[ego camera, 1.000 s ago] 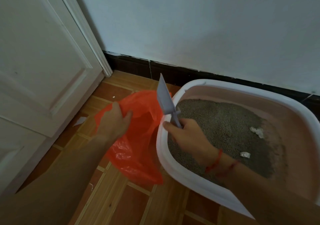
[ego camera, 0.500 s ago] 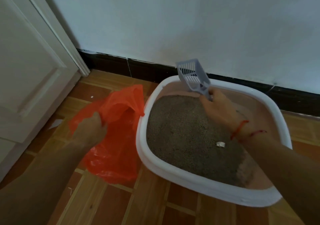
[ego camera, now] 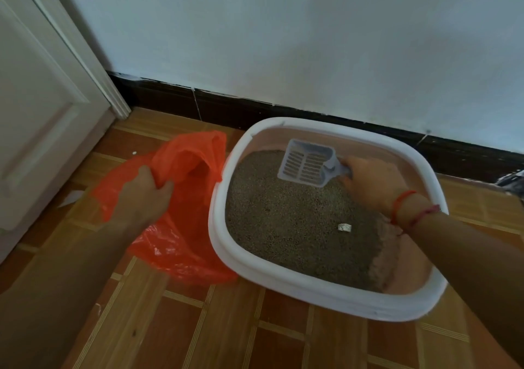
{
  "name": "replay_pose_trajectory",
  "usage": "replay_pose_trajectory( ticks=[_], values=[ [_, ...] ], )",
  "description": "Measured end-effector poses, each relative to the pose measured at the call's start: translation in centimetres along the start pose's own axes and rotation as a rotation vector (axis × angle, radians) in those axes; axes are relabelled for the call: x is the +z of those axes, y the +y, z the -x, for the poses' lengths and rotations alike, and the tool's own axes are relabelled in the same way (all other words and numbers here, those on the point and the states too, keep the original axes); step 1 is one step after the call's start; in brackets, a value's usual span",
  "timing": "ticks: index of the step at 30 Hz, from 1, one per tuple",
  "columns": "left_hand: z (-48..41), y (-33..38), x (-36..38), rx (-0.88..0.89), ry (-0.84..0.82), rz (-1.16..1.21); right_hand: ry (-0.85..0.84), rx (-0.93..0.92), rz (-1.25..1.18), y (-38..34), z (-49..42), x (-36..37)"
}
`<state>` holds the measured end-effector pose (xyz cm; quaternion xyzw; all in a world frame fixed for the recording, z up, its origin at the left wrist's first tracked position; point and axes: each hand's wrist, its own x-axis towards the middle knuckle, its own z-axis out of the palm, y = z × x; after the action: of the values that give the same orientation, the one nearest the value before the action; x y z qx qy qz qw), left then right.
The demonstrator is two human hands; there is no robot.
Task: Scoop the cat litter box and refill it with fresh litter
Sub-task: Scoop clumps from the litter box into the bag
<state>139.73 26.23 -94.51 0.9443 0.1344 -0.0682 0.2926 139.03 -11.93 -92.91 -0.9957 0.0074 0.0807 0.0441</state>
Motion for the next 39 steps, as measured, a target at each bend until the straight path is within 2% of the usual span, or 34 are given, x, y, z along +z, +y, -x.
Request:
replay_pose_trajectory(
  ticks=[3, 5, 13, 25, 36, 39],
  values=[
    [0.2, 0.0, -0.2, 0.013, 0.025, 0.041, -0.064, -0.065, 0.288, 0.4, -0.5, -1.1],
    [0.1, -0.1, -0.2, 0.017, 0.052, 0.048, -0.121, -0.085, 0.367, 0.5, -1.0, -1.9],
    [-0.2, -1.4, -0.3, 0.038, 0.073, 0.037, -0.158, -0.161, 0.616, -2.0, -1.5, -3.0],
    [-0.3, -1.0, 0.2, 0.062, 0.093, 0.031, -0.233, -0.156, 0.552, -5.4, -2.1, 0.8],
    [-0.8, -1.5, 1.2, 0.063, 0.082, 0.028, -0.356, -0.116, 0.276, -7.6, -1.8, 4.1],
    [-0.9, -1.5, 1.4, 0.055, 0.113, -0.006, -0.304, -0.124, 0.321, -9.3, -1.4, 4.3]
  ],
)
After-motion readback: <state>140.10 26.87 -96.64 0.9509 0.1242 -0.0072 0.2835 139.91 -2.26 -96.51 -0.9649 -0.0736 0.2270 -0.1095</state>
